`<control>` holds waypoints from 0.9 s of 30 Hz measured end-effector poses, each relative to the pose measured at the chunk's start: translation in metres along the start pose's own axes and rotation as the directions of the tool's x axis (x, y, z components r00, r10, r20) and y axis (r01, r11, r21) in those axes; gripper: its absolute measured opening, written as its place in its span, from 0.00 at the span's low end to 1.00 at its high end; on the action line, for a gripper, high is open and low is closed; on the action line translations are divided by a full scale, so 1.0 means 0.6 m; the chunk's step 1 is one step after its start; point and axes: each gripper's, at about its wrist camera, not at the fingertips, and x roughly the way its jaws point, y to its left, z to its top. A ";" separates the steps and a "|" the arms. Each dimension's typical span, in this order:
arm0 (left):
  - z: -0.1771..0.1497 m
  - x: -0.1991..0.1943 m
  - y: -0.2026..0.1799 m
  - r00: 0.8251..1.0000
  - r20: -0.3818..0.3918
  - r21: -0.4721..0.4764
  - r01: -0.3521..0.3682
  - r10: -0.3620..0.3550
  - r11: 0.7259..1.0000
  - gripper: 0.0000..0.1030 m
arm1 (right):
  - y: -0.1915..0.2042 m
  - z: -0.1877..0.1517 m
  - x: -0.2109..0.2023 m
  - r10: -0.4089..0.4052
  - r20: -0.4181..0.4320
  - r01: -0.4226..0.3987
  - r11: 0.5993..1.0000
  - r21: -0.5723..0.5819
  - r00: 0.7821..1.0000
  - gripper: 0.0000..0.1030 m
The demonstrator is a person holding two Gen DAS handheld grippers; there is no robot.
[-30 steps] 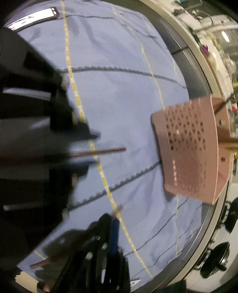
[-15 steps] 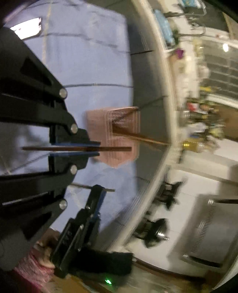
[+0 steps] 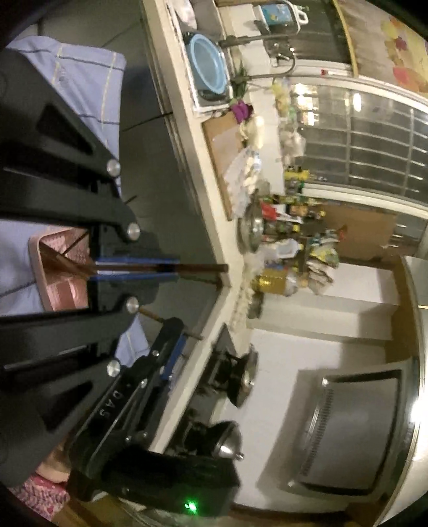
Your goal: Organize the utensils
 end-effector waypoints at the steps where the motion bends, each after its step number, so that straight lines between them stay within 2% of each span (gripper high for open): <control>1: -0.009 0.021 0.003 1.000 -0.028 0.001 0.000 0.000 1.000 0.04 | -0.006 -0.009 0.017 -0.006 -0.021 0.006 1.000 -0.006 1.000 0.04; 6: -0.086 0.113 0.014 0.984 -0.176 0.014 -0.012 0.014 1.000 0.06 | -0.038 -0.089 0.080 0.012 -0.153 -0.006 0.999 0.037 0.988 0.05; 9: -0.139 0.158 0.016 0.962 -0.267 0.026 -0.054 0.059 0.998 0.25 | -0.058 -0.140 0.109 0.035 -0.232 -0.007 0.993 0.117 0.972 0.06; 11: -0.167 0.167 0.025 0.953 -0.288 0.014 -0.093 0.093 0.996 0.25 | -0.067 -0.161 0.110 0.048 -0.243 -0.006 0.985 0.170 0.969 0.06; 15: -0.182 0.129 0.040 0.963 -0.237 -0.033 -0.142 0.130 0.989 0.27 | -0.065 -0.154 0.067 0.061 -0.189 -0.020 0.977 0.213 0.980 0.10; 18: -0.189 0.075 0.036 0.970 -0.173 -0.047 -0.180 0.170 0.982 0.42 | -0.052 -0.144 0.010 0.058 -0.124 -0.028 0.973 0.227 0.991 0.28; 19: -0.196 0.048 0.030 0.971 -0.143 -0.045 -0.199 0.190 0.979 0.44 | -0.048 -0.143 -0.012 0.055 -0.099 -0.030 0.972 0.235 0.994 0.39; 20: -0.204 0.029 0.023 0.971 -0.127 -0.043 -0.207 0.201 0.977 0.45 | -0.043 -0.148 -0.035 0.050 -0.073 -0.031 0.970 0.243 0.996 0.46; 23: -0.228 -0.019 0.010 0.971 -0.100 -0.052 -0.225 0.219 0.973 0.49 | -0.034 -0.166 -0.092 0.028 -0.031 -0.019 0.967 0.254 0.999 0.49; 24: -0.242 -0.039 0.003 0.969 -0.092 -0.053 -0.236 0.231 0.970 0.53 | -0.032 -0.178 -0.110 0.022 -0.024 -0.015 0.965 0.262 0.999 0.49; 27: -0.272 -0.074 -0.013 0.963 -0.084 -0.041 -0.261 0.257 0.965 0.61 | -0.022 -0.232 -0.169 -0.001 -0.021 0.008 0.952 0.305 1.000 0.51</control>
